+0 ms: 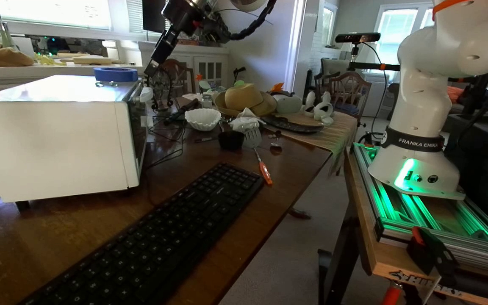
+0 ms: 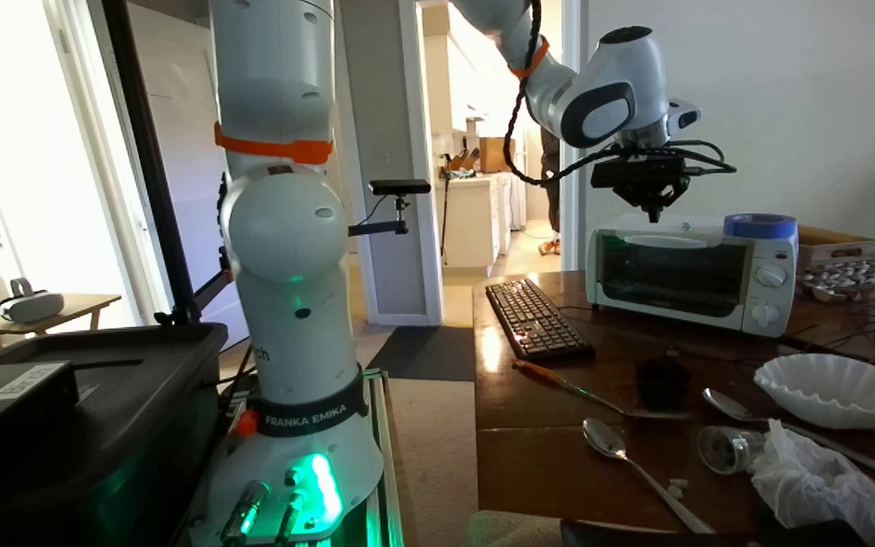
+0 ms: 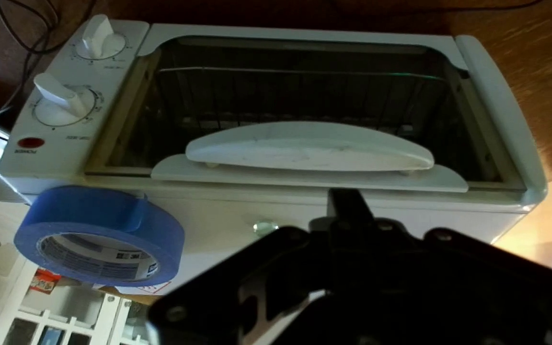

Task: Open the oven door.

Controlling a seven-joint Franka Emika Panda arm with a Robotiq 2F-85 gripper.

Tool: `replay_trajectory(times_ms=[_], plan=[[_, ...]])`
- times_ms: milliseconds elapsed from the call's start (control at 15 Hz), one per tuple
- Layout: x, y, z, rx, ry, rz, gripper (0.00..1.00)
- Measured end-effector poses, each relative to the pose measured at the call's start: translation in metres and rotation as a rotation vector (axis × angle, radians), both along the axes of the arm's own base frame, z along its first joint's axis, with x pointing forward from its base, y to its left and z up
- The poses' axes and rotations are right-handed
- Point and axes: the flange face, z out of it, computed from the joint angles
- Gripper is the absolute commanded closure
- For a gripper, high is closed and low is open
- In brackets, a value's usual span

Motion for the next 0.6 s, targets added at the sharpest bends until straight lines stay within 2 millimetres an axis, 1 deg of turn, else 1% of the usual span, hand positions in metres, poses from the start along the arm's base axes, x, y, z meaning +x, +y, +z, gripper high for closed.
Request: replay_trajectory(times_ms=[267,600], plan=[[0.002,-0.001,-0.011,-0.005,-0.009,0.003,1.00],[0.005,-0.002,-0.018,-0.003,-0.056,-0.015,1.00]])
